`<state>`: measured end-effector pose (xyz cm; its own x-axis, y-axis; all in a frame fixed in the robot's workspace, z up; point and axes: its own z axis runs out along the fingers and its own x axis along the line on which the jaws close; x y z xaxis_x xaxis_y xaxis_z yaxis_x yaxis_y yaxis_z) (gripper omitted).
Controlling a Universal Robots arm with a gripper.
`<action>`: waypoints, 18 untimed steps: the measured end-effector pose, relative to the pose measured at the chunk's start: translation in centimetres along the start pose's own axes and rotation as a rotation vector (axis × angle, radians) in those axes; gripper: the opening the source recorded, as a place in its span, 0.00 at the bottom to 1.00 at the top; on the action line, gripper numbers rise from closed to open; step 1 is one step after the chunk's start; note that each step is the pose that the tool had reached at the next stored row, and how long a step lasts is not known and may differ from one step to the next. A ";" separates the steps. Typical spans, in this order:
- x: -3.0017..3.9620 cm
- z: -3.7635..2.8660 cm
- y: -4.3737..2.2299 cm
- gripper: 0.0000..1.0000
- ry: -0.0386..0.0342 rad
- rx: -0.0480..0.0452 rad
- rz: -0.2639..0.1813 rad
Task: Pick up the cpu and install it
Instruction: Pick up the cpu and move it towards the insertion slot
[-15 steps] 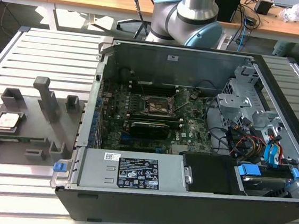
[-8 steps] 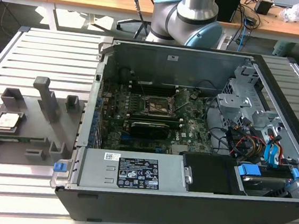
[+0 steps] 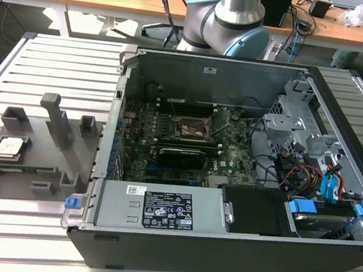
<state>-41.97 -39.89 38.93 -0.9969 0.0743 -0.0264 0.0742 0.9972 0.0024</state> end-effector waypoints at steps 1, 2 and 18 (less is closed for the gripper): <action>0.00 0.04 0.00 0.66 0.0000 0.0000 0.000; 0.00 0.11 0.01 0.66 0.0000 0.0001 0.000; 0.03 1.06 0.00 0.66 -0.0001 0.0000 0.000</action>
<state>-41.97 -39.88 37.86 -0.9969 0.0744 -0.0265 0.0744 0.9972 0.0024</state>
